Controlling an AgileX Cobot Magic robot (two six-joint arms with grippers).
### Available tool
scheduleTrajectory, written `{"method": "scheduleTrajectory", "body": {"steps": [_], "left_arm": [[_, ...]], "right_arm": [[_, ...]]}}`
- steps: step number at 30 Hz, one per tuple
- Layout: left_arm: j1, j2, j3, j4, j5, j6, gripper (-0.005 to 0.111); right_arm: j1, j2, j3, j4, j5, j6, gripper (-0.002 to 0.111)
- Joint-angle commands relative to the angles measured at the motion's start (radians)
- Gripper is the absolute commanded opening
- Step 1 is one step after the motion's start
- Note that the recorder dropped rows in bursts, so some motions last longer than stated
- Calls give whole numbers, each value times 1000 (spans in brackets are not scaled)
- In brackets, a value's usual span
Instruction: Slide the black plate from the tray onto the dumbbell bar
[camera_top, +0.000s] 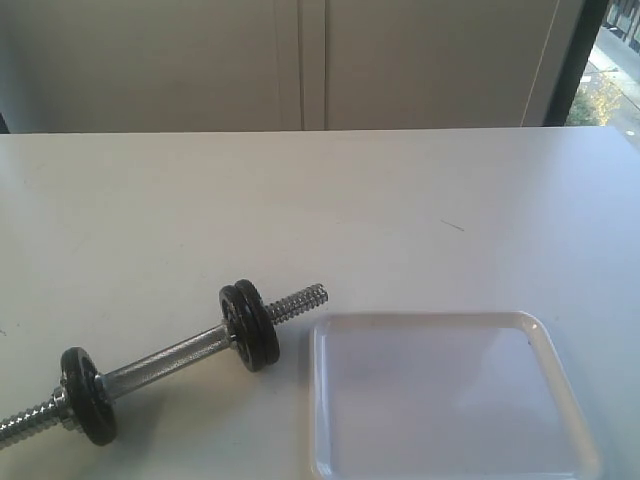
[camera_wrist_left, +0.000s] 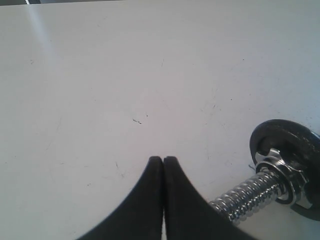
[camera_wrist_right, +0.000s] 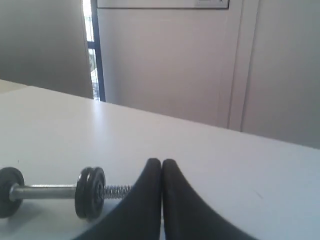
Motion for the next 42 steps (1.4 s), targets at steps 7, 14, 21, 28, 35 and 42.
{"method": "scheduleTrajectory", "body": {"steps": [7,14,21,28,35,42], "left_arm": [[-7,-4,5,2,-4,-9,0],[-7,-4,5,2,-4,-9,0],[-7,-4,5,2,-4,-9,0],[-7,-4,5,2,-4,-9,0],[-7,-4,5,2,-4,-9,0],[-7,-4,5,2,-4,-9,0]], "right_arm": [[-28,-80,259,-4,-18,11,0],[-131,-80,345,-55,-28,28,0],[-214,-80,345,-215,-61,192,0],[-244,-80,345,-402,-73,347,0],[-244,-80,345,-429,-73,396,0],[-292,-80,345,-439,-73,391,0]]}}
